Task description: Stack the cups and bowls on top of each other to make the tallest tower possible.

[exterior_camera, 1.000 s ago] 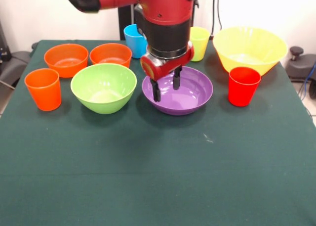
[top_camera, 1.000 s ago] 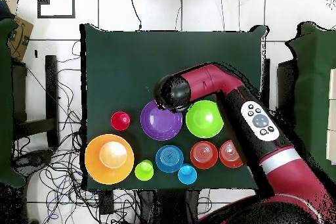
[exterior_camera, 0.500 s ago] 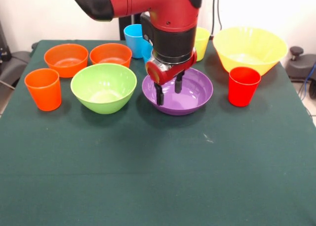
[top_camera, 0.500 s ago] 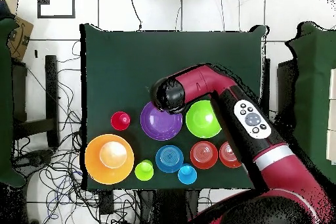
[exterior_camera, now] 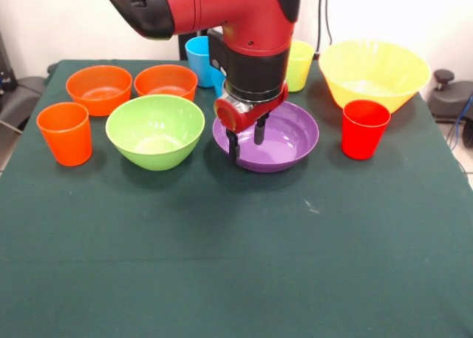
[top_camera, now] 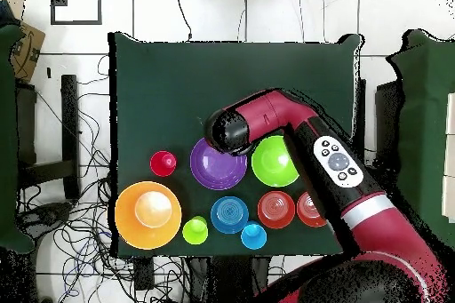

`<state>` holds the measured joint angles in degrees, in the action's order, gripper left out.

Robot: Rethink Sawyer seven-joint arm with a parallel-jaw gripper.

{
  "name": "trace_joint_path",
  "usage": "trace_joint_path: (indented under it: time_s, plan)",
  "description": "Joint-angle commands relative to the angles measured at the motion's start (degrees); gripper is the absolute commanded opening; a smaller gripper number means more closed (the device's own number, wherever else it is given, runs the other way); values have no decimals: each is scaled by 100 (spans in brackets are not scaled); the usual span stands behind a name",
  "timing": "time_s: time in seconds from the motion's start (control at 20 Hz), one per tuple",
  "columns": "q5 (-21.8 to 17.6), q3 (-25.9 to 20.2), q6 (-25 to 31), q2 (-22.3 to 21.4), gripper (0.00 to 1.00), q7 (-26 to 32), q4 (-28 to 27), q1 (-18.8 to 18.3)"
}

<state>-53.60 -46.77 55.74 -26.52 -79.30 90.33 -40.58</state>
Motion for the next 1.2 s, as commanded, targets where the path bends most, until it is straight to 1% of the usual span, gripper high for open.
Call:
trace_joint_path:
  time_s: [0.05,0.35,0.6,0.8,1.2]
  plan:
    - [-467,310,278,303,100,2185,-180,100]
    - [-430,358,366,547,100,2353,-304,90]
    - [-514,421,323,718,100,2380,-481,167]
    - [-549,435,266,736,100,2378,-574,194]
    - [-462,377,258,535,100,2331,-399,173]
